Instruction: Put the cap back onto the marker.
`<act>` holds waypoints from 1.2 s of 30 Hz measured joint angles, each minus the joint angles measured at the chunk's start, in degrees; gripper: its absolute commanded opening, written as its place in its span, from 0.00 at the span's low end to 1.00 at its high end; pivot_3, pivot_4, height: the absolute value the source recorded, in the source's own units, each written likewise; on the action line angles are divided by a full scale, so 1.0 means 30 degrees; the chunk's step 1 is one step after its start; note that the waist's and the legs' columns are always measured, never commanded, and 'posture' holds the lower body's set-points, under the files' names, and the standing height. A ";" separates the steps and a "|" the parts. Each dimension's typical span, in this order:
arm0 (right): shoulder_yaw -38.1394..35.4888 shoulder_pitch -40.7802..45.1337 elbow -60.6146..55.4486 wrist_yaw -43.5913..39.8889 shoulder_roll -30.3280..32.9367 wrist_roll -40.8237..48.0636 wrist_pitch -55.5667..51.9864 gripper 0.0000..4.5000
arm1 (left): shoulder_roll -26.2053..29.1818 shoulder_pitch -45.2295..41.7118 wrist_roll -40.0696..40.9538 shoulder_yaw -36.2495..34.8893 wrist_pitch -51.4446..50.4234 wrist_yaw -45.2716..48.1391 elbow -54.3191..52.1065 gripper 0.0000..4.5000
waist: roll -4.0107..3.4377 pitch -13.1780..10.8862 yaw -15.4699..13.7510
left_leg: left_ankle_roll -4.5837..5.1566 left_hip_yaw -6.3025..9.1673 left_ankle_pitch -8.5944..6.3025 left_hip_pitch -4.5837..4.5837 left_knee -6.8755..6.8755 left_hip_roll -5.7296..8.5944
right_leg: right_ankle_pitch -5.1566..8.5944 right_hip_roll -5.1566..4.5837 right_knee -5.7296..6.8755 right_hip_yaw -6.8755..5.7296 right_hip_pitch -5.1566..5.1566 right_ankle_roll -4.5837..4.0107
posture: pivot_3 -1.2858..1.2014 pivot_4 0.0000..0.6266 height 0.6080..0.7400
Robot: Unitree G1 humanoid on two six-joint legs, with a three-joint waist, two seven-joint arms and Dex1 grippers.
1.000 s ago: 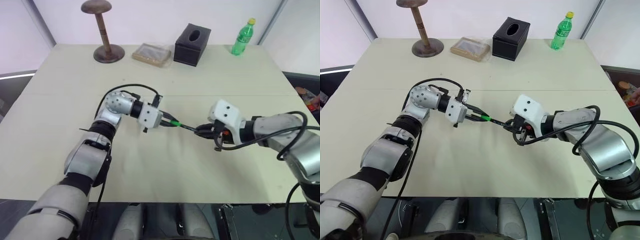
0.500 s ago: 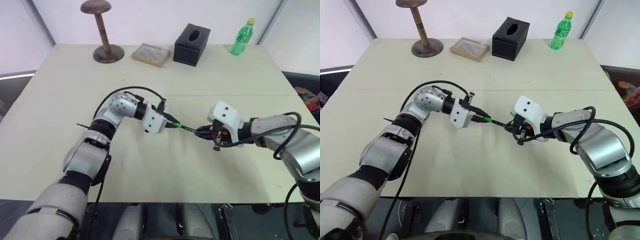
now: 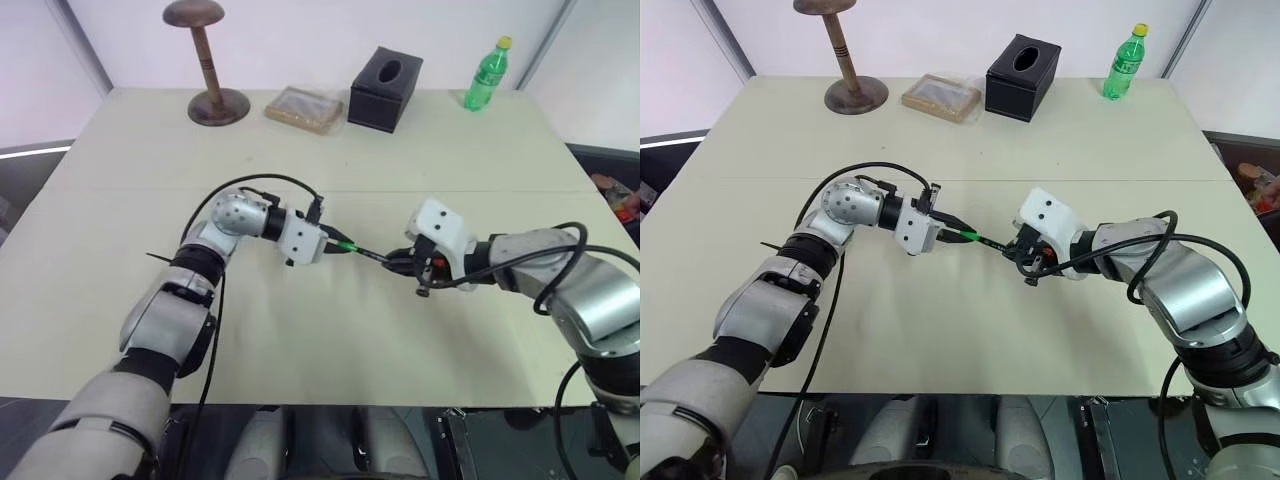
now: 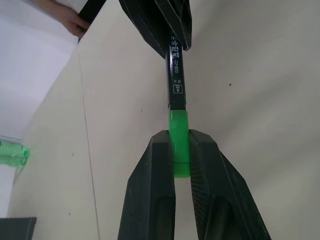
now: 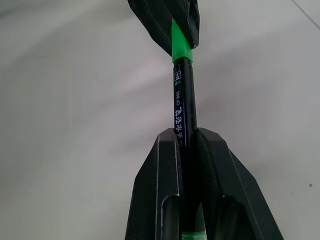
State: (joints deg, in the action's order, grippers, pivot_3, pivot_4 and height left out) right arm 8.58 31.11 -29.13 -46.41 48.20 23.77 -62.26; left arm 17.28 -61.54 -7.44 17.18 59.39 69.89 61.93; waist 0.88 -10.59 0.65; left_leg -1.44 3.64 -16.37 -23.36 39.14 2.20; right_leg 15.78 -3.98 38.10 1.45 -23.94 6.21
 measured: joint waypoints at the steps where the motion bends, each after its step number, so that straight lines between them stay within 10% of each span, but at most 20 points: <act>1: 0.0001 0.0074 0.0000 0.0016 -0.0025 0.0003 -0.0038 0.00 | -0.0002 -0.0011 0.0103 -0.0035 0.0042 -0.0007 0.0091 0.00 | 0.0000 0.0000 -0.0004 | 0.0000 0.0000 0.0000 -0.0002 0.0000 0.0000 | 0.0000 0.0000 -0.0001 -0.0001 -0.0001 0.0000 | 0.52 0.24 1.00; 20: -0.0076 0.0553 -0.0009 0.0163 -0.0424 0.0231 -0.0924 0.00 | -0.0148 -0.0035 0.0230 -0.0295 0.1280 -0.0462 0.1053 0.00 | -0.0001 0.0000 0.0002 | 0.0001 -0.0002 0.0000 -0.0005 -0.0001 0.0002 | 0.0000 0.0000 0.0002 -0.0001 -0.0009 0.0000 | 0.52 0.24 1.00; 29: 0.0184 0.0719 -0.0335 -0.0082 -0.0397 0.0599 -0.0303 0.00 | -0.0657 -0.0078 0.0480 -0.0159 0.1054 0.0049 0.1019 0.94 | 0.0000 0.0000 0.0040 | 0.0001 -0.0003 0.0000 -0.0010 0.0002 0.0003 | -0.0001 0.0001 0.0004 -0.0001 -0.0016 0.0002 | 0.52 0.24 1.00; 36: 0.0141 -0.0054 0.0095 -0.0262 0.0680 0.0379 0.0502 0.00 | 0.0605 0.0542 0.2144 -0.0388 -0.0660 0.2094 -0.0298 0.99 | -0.0001 0.0000 0.0034 | 0.0000 -0.0002 0.0000 -0.0011 0.0001 -0.0011 | 0.0000 0.0016 0.0005 0.0003 -0.0020 0.0000 | 0.52 0.24 1.00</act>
State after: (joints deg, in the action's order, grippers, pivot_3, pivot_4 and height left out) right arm 9.01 30.94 -28.84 -47.19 50.24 24.90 -60.76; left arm 19.09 -59.91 -1.01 16.02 57.41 76.17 61.03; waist 0.88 -10.59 0.75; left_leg -1.44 3.63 -16.37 -23.39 39.14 2.16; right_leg 15.78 -3.94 38.11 1.46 -24.00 6.21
